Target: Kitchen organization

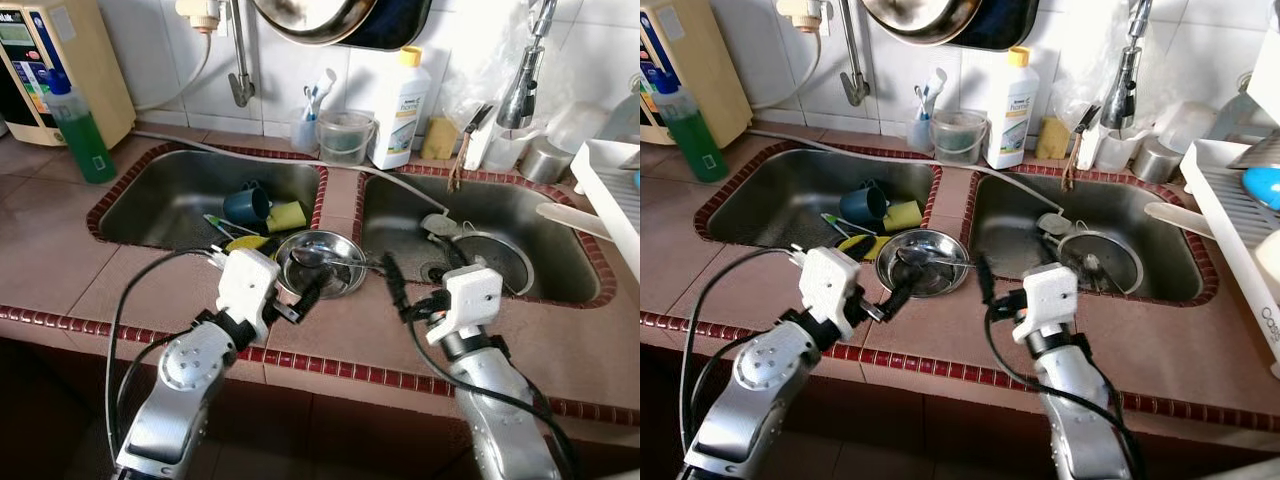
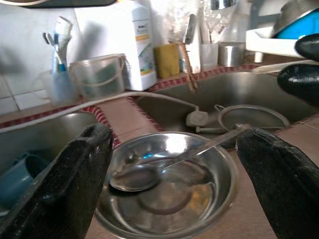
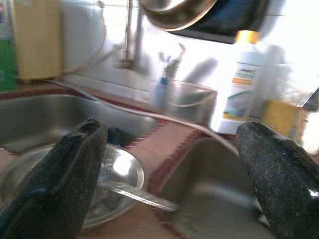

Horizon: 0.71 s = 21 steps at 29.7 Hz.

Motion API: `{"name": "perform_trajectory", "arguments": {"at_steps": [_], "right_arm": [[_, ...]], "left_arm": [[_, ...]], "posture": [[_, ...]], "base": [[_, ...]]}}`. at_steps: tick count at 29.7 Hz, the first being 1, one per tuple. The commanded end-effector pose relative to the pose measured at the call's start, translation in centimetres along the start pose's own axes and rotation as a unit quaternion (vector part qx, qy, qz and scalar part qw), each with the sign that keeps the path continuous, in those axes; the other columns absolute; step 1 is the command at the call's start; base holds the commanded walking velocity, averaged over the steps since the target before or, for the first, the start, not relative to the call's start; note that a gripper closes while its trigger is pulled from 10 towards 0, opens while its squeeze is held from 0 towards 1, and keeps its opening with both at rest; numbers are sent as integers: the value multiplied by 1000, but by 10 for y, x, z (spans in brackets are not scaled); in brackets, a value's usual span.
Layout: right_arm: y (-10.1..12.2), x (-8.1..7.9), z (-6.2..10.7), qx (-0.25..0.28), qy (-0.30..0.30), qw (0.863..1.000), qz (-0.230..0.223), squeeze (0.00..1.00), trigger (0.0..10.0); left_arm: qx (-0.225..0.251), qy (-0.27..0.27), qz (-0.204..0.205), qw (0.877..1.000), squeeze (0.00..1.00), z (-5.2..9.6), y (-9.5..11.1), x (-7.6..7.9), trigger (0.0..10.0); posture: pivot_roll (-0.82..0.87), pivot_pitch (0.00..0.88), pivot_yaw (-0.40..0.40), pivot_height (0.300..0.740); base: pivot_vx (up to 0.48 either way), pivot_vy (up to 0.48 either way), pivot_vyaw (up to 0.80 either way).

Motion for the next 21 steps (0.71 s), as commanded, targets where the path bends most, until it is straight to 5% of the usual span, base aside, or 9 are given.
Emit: {"name": "perform_trajectory", "arguments": {"at_steps": [1, 9, 21], "right_arm": [[2, 1, 1, 0, 2, 1000, -5, 0, 10000], [8, -28, 24, 0, 32, 997, -70, 0, 10000], [18, -39, 45, -7, 21, 995, -95, 0, 10000]], "left_arm": [[2, -10, -8, 1000, 0, 0, 4, 3, 10000], [-27, -53, -10, 998, 0, -13, -4, 20, 10000], [-40, -25, -27, 999, 0, -45, 4, 11, 10000]], "posture": [[-187, 54, -20, 732], [-240, 80, 27, 732], [-301, 112, 93, 732]], "base": [[0, 0, 0], [0, 0, 0], [0, 0, 0]]}}
Point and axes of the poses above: a point about 5 cm out from each wrist's last joint towards the gripper, its own z axis pointing back from the gripper into the wrist, its own y axis along the axis of the wrist's last joint, x = y × z, the point moved 5 cm from there along -z, pointing out of the wrist towards the gripper, and after that the axes turned 2 degrees about -z, right-handed, at the moved point
